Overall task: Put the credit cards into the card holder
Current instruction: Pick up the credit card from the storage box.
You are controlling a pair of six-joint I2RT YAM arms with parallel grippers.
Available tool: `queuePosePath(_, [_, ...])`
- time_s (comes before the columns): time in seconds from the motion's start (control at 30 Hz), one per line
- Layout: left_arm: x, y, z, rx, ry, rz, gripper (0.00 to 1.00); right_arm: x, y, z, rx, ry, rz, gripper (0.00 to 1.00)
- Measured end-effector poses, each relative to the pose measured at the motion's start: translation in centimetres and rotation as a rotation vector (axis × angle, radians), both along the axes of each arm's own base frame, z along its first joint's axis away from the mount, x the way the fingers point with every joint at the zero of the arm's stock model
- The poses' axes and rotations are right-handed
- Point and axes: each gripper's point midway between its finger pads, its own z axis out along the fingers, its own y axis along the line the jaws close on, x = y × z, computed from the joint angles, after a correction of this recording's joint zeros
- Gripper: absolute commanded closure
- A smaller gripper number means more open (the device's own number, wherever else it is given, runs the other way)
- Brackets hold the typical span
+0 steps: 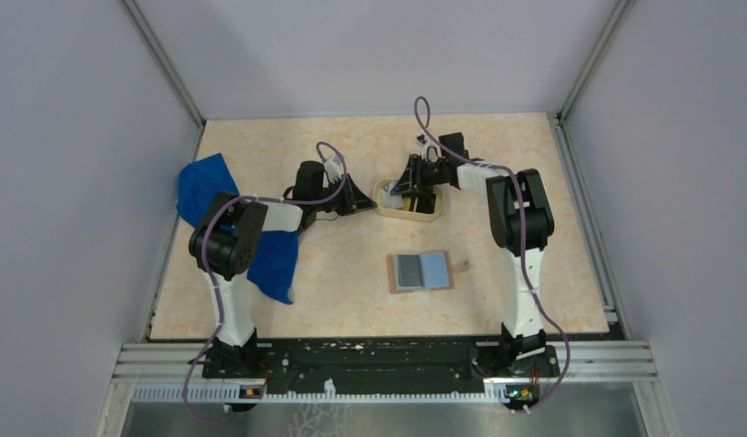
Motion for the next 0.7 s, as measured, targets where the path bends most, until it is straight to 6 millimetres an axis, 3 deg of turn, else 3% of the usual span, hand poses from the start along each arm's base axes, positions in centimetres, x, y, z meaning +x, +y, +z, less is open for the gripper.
queuePosePath(0.23, [0.0, 0.0, 0.1, -0.002, -0.004, 0.0, 0.74, -0.8, 0.9, -0.2, -0.013, -0.001, 0.033, 0.65])
queuePosePath(0.5, [0.0, 0.0, 0.1, -0.002, -0.004, 0.0, 0.74, -1.4, 2.3, -0.8, -0.08, -0.017, 0.054, 0.98])
queuePosePath(0.7, [-0.1, 0.0, 0.0, 0.0, -0.001, 0.0, 0.74, -1.4, 2.2, -0.9, -0.083, -0.011, 0.049, 1.0])
